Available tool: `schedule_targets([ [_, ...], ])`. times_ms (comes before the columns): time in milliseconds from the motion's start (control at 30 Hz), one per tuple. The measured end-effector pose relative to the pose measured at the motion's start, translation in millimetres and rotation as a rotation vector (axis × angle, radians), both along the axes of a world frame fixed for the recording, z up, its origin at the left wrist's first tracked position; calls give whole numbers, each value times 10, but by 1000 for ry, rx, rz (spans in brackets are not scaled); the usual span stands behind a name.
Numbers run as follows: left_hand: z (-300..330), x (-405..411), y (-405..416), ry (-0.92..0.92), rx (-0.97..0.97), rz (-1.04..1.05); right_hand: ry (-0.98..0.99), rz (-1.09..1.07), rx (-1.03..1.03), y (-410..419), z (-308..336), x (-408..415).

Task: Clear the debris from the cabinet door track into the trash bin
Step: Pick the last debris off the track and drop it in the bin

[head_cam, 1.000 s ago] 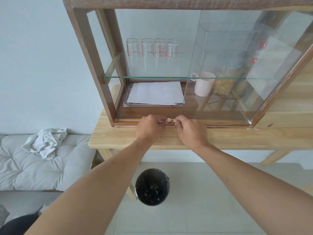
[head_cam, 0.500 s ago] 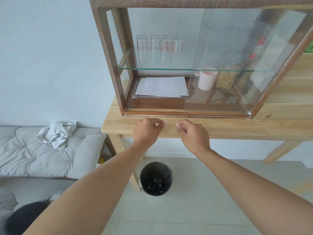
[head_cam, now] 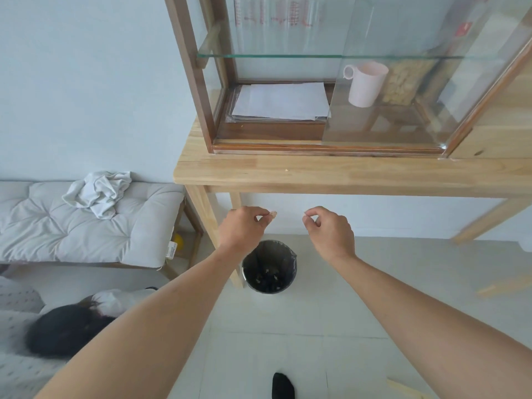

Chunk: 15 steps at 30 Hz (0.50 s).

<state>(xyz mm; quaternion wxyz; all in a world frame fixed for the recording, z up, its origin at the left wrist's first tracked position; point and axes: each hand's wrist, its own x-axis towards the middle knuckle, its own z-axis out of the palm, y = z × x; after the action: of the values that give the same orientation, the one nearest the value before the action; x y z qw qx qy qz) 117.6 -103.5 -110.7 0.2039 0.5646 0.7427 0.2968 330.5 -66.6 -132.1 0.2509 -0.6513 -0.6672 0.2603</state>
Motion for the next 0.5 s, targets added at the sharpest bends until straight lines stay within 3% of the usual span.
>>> schedule_targets([
  [500, -1196, -87, 292, 10, -248, 71, -112, 125, -261, 376, -1091, -169],
])
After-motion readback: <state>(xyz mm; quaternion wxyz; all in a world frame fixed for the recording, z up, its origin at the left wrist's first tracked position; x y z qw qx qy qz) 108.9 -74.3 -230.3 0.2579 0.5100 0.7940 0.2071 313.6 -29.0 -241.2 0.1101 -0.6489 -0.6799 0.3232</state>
